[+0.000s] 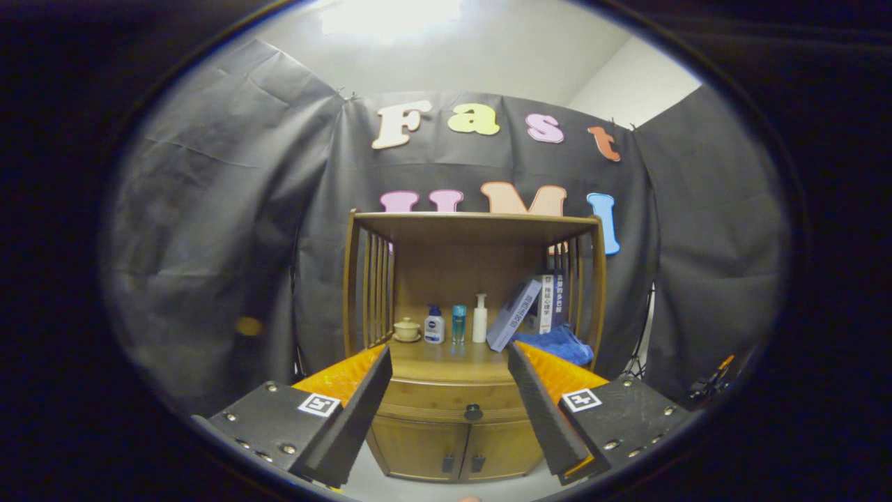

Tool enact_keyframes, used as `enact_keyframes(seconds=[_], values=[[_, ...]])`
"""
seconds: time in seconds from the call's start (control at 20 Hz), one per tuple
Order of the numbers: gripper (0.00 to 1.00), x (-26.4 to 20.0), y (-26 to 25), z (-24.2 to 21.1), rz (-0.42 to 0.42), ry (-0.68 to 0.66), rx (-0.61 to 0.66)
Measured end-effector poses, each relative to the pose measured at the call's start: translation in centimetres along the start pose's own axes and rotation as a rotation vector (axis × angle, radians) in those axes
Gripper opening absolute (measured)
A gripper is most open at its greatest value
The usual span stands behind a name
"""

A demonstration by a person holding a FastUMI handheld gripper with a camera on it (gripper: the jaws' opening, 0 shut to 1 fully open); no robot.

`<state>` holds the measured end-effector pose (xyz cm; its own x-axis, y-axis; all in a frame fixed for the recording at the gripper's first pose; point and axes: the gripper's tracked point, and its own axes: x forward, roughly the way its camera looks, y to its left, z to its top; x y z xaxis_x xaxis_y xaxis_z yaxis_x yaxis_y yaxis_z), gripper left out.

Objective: Pull open the drawer, take out the items inside it, and place them on the countertop above the cabinet.

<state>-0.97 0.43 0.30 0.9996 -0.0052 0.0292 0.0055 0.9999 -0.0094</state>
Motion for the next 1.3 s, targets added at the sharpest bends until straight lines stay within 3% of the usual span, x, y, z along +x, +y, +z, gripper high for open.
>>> enact_keyframes(seconds=[0.5,0.9,1.15,1.3], values=[[1.00,2.5,-1.4,-2.7,-0.024,0.013,0.004],[1.00,8.7,-1.3,-11.9,0.007,0.090,0.049],[1.00,12.4,-3.8,-18.7,-0.042,0.147,0.088],[1.00,15.2,-5.2,-23.0,-0.052,0.195,0.033]])
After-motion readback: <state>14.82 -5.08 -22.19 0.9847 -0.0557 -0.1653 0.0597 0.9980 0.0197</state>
